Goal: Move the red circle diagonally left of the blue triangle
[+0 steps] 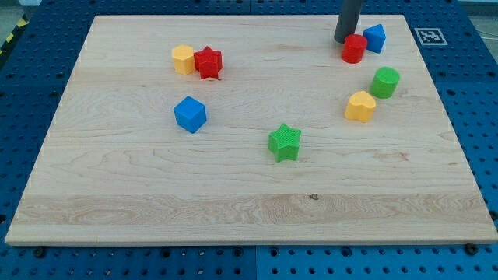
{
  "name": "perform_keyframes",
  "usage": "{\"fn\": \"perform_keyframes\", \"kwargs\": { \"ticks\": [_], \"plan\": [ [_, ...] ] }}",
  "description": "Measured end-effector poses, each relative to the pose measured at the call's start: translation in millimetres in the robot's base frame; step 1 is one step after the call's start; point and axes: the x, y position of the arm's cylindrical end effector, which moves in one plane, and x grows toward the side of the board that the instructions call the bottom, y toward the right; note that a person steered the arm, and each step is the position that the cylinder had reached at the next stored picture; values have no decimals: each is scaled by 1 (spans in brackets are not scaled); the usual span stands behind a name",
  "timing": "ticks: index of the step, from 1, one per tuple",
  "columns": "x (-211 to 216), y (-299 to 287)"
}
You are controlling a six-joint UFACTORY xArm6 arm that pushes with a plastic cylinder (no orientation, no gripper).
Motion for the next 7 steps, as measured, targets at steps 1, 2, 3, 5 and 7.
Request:
{"fn": "perform_keyframes", "kwargs": {
  "ticks": [1, 2, 3, 5, 7],
  "plan": [
    [0, 0],
    [-4, 1],
    [-19, 25],
    [-21, 68],
    [-21, 79]
  ]
}}
